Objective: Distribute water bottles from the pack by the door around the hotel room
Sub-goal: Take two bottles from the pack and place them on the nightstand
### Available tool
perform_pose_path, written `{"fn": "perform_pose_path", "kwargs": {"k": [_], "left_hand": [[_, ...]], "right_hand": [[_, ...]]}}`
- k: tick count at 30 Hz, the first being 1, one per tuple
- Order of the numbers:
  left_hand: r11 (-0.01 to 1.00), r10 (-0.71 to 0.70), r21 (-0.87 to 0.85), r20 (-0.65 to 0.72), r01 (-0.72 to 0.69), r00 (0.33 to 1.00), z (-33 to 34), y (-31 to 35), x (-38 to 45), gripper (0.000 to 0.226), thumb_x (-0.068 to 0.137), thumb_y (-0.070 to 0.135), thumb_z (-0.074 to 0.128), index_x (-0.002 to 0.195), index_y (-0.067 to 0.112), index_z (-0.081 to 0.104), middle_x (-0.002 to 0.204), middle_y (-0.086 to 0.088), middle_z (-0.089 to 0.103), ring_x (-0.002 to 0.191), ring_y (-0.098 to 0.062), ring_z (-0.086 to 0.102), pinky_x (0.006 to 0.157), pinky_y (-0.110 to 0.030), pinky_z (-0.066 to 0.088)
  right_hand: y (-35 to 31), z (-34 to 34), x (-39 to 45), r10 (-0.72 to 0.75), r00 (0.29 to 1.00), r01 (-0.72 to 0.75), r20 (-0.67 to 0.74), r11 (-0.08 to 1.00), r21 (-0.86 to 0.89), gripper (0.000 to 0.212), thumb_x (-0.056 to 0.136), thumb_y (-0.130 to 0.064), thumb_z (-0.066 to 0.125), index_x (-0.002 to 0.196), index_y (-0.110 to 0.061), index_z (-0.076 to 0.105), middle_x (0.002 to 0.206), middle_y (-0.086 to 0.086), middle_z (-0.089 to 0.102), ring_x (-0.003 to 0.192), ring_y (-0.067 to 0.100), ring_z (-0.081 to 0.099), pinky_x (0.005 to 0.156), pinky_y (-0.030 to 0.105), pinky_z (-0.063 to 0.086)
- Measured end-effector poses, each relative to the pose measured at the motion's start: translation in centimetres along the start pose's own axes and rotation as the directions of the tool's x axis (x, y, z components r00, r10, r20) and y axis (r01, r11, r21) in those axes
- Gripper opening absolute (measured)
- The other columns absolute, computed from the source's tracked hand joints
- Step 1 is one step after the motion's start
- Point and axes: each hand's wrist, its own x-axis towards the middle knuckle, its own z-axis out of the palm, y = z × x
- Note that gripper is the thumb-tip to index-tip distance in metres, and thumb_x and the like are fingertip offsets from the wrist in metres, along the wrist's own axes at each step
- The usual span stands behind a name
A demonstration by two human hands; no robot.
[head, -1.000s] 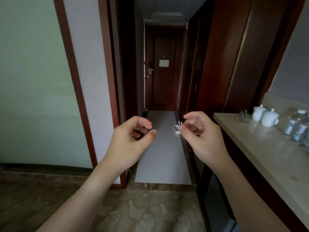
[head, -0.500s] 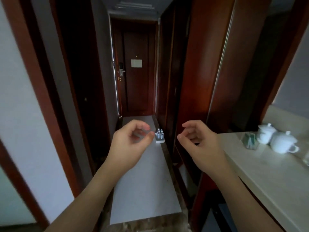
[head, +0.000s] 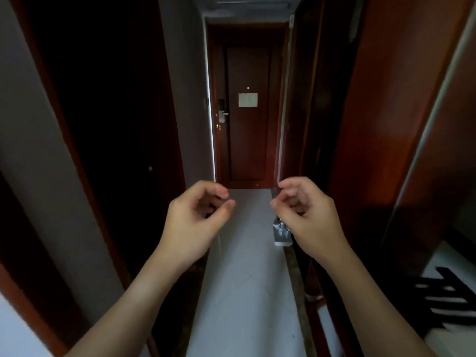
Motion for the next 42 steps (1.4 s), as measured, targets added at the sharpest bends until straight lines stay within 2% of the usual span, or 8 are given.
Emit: {"fn": "perform_pose_path", "kwargs": {"k": [4, 11, 16, 21, 24, 32, 35, 42], "left_hand": [[1.0, -0.012, 0.013, -0.032, 0.012, 0.999, 1.0, -6.9, 6.2, 0.022, 0.076, 0.035, 0.07, 0.091, 0.019, 0.07, 0.088, 0.007, 0.071, 0.082, -0.012, 0.07, 0.075, -0.02, 0.054], [0.999, -0.051, -0.02, -0.059, 0.05, 0.997, 2.9, -22.3, 20.2, 0.017, 0.076, 0.035, 0.07, 0.09, 0.024, 0.069, 0.089, 0.009, 0.071, 0.084, -0.011, 0.069, 0.076, -0.021, 0.054], [0.998, -0.046, -0.051, 0.015, 0.047, 0.999, 5.9, -30.8, 32.1, 0.014, 0.079, 0.018, 0.076, 0.092, 0.023, 0.071, 0.087, 0.008, 0.072, 0.081, -0.009, 0.068, 0.074, -0.022, 0.053], [0.994, 0.004, -0.109, 0.054, 0.001, 0.999, 10.9, -36.8, 41.6, 0.026, 0.074, 0.037, 0.069, 0.092, 0.018, 0.071, 0.087, 0.007, 0.072, 0.08, -0.008, 0.068, 0.075, -0.022, 0.053], [0.991, 0.0, -0.134, 0.089, 0.012, 0.996, 14.7, -41.1, 46.4, 0.024, 0.074, 0.04, 0.067, 0.091, 0.023, 0.07, 0.089, 0.011, 0.072, 0.08, -0.005, 0.067, 0.075, -0.018, 0.051], [0.993, 0.039, -0.114, 0.118, -0.026, 0.992, 26.0, -52.2, 59.2, 0.025, 0.074, 0.034, 0.07, 0.091, 0.015, 0.071, 0.083, 0.005, 0.071, 0.072, -0.003, 0.065, 0.069, -0.013, 0.048], [0.996, 0.021, -0.083, 0.112, -0.011, 0.994, 29.3, -55.9, 64.6, 0.014, 0.077, 0.018, 0.074, 0.09, 0.019, 0.07, 0.084, 0.003, 0.071, 0.073, -0.004, 0.065, 0.068, -0.015, 0.05], [0.997, -0.017, -0.075, 0.123, 0.026, 0.992, 34.3, -65.0, 75.5, 0.017, 0.08, 0.007, 0.076, 0.089, 0.019, 0.069, 0.084, 0.003, 0.072, 0.071, -0.001, 0.065, 0.065, -0.01, 0.048]], "right_hand": [[6.0, 3.3, 7.8, -0.002, 0.999, 0.002, 0.041, 1.0, 0.017, 0.023, 0.081, -0.012, 0.076, 0.098, -0.023, 0.066, 0.081, -0.005, 0.069, 0.075, 0.014, 0.065, 0.067, 0.017, 0.05], [17.7, 10.7, 23.0, 0.0, 0.999, 0.001, 0.043, 1.0, -0.008, 0.022, 0.082, -0.01, 0.075, 0.099, -0.022, 0.067, 0.081, -0.003, 0.07, 0.073, 0.009, 0.065, 0.068, 0.022, 0.053], [22.7, 13.9, 34.9, 0.018, 0.999, -0.017, 0.027, 0.999, -0.028, 0.024, 0.083, -0.008, 0.075, 0.1, -0.022, 0.066, 0.081, -0.002, 0.071, 0.073, 0.009, 0.066, 0.067, 0.017, 0.051], [28.6, 14.5, 43.4, 0.037, 0.999, -0.038, -0.024, 0.997, -0.069, 0.025, 0.082, -0.011, 0.075, 0.104, -0.018, 0.066, 0.083, 0.0, 0.071, 0.075, 0.012, 0.067, 0.067, 0.022, 0.054], [33.2, 14.3, 48.1, 0.064, 0.997, -0.068, -0.036, 0.992, -0.11, 0.024, 0.082, -0.014, 0.076, 0.102, -0.023, 0.065, 0.084, -0.003, 0.071, 0.075, 0.01, 0.067, 0.065, 0.017, 0.051], [47.7, 13.5, 62.8, 0.063, 0.991, -0.07, -0.114, 0.996, -0.058, 0.024, 0.082, -0.014, 0.075, 0.104, -0.019, 0.066, 0.082, -0.006, 0.071, 0.076, 0.007, 0.068, 0.068, 0.017, 0.053], [52.5, 13.8, 69.2, 0.086, 0.986, -0.088, -0.144, 0.996, -0.007, 0.023, 0.082, -0.015, 0.075, 0.104, -0.018, 0.066, 0.081, -0.004, 0.071, 0.078, 0.005, 0.068, 0.071, 0.018, 0.054], [60.7, 16.1, 81.5, 0.071, 0.995, -0.075, -0.072, 0.996, -0.053, 0.025, 0.082, -0.017, 0.074, 0.105, -0.021, 0.065, 0.084, -0.007, 0.071, 0.082, 0.003, 0.069, 0.072, 0.015, 0.054]]}}
